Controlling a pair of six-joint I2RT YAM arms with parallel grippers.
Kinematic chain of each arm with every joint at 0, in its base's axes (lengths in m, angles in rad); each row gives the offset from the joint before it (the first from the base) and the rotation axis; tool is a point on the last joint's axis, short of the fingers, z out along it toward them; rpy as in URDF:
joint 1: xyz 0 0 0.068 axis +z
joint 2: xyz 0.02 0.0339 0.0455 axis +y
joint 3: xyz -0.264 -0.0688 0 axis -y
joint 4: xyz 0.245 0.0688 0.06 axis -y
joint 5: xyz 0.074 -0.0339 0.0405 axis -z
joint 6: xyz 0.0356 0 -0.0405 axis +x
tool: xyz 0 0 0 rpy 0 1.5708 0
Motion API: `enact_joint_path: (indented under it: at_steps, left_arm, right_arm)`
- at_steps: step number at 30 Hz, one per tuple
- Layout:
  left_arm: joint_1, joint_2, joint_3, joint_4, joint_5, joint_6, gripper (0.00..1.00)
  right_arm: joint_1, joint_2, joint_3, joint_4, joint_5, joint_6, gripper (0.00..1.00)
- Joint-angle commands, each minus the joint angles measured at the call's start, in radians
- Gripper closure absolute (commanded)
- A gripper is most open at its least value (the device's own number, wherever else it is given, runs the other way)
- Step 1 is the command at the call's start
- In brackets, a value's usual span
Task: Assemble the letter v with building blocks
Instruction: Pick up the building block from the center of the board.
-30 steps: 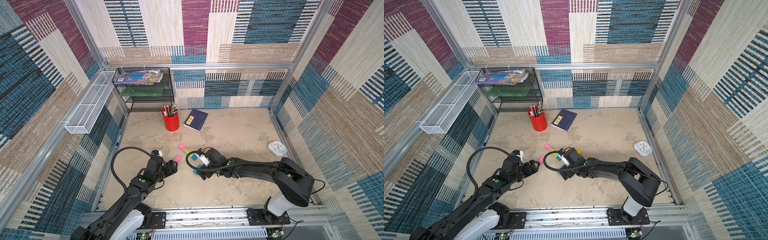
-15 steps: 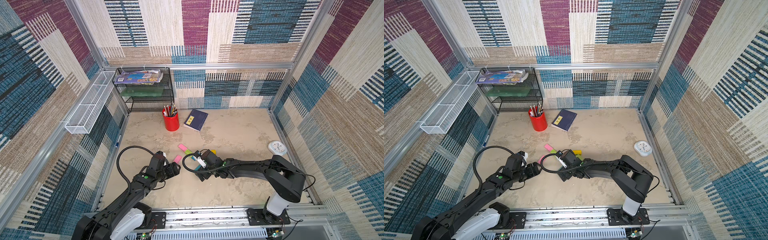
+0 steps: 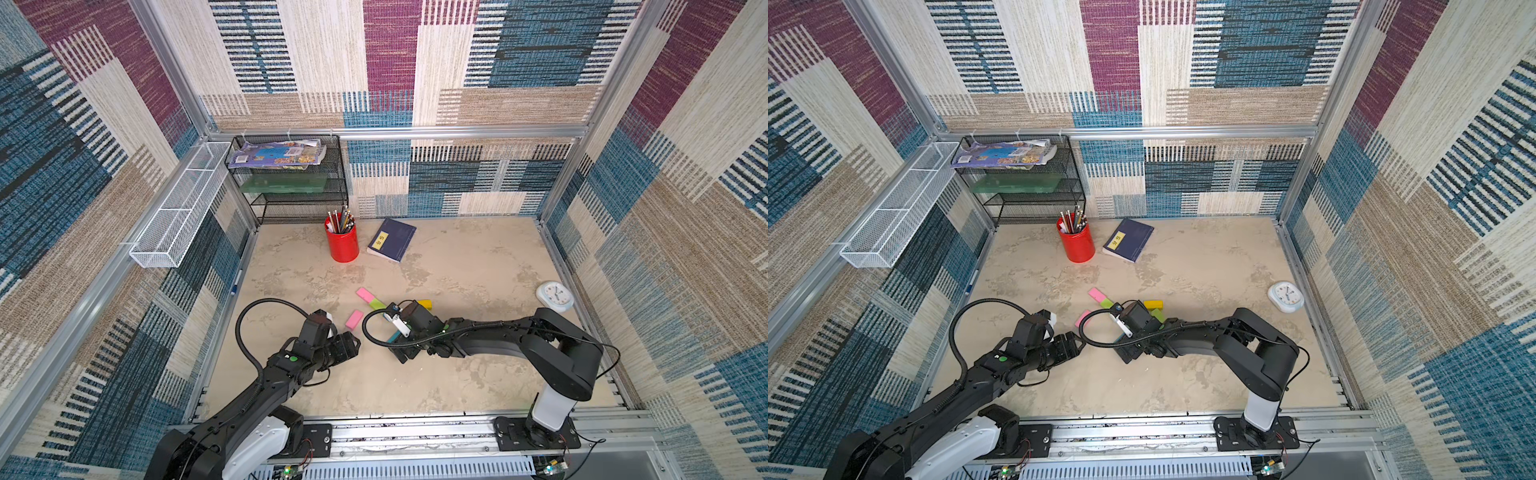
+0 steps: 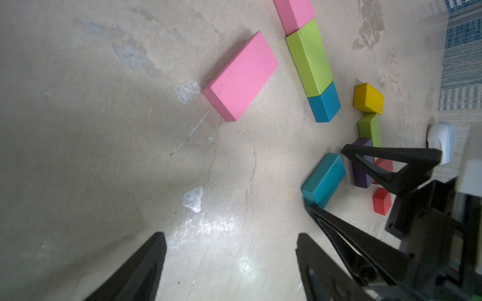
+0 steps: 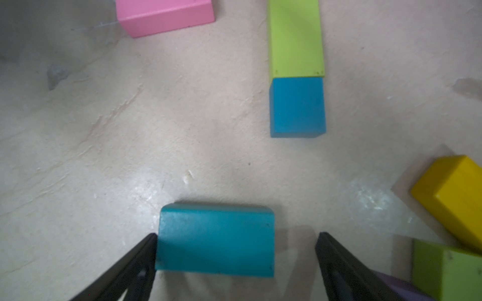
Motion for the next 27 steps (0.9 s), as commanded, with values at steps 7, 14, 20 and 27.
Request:
enact_joint_path:
  at_steps: [7, 14, 20, 27]
  left_arm:
    - [0.005, -0.02, -0.02, 0.005, -0.038, -0.026, 0.19]
    - [0.011, -0.002, -0.017, 0.017, -0.031, -0.019, 0.19]
    - [0.014, 0.037, -0.018, 0.043, -0.014, -0.015, 0.19]
    - [0.016, 0.067, -0.016, 0.064, -0.003, -0.013, 0.19]
  right_arm:
    - [0.017, 0.02, -0.004, -0.017, 0.005, -0.014, 0.02]
    - [0.029, 0.012, -0.007, -0.014, 0.018, 0.008, 0.0]
    - [0.041, -0.004, -0.005, -0.018, 0.025, 0.011, 0.0]
    - [0.058, -0.017, -0.006, -0.009, 0.027, -0.003, 0.01]
